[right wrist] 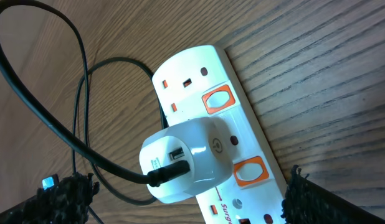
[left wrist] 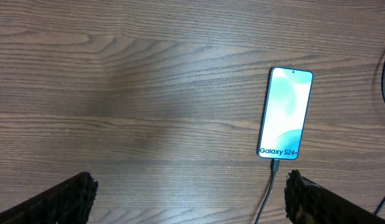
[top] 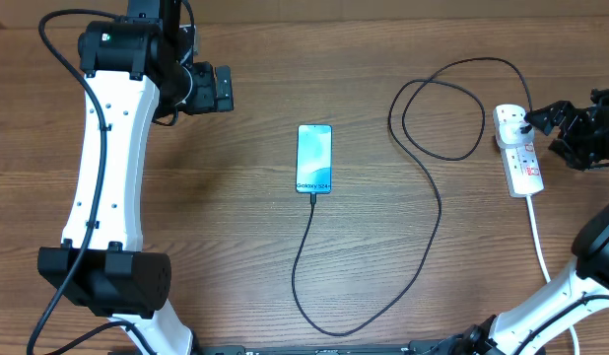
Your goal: Plug charger to phone and switch on socket
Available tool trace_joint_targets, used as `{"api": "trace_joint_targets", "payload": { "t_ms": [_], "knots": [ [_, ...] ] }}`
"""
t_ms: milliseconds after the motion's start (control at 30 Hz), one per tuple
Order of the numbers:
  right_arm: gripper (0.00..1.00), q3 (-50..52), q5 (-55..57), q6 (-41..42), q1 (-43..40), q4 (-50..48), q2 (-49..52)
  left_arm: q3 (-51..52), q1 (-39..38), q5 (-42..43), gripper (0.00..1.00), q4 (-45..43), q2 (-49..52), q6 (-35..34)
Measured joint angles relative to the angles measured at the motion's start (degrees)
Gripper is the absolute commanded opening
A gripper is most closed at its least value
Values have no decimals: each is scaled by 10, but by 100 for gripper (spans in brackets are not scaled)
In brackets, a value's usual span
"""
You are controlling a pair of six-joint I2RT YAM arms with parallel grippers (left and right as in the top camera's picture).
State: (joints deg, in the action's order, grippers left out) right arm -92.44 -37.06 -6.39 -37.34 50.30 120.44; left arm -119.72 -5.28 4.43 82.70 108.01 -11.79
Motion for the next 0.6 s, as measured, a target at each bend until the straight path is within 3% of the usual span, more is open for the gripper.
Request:
{"api": "trace_joint_targets", "payload": {
  "t_ms": [600],
  "knots": [
    [100, 20, 0, 0, 4, -21, 0, 0, 0, 0, 100, 0, 0, 0]
  ]
}}
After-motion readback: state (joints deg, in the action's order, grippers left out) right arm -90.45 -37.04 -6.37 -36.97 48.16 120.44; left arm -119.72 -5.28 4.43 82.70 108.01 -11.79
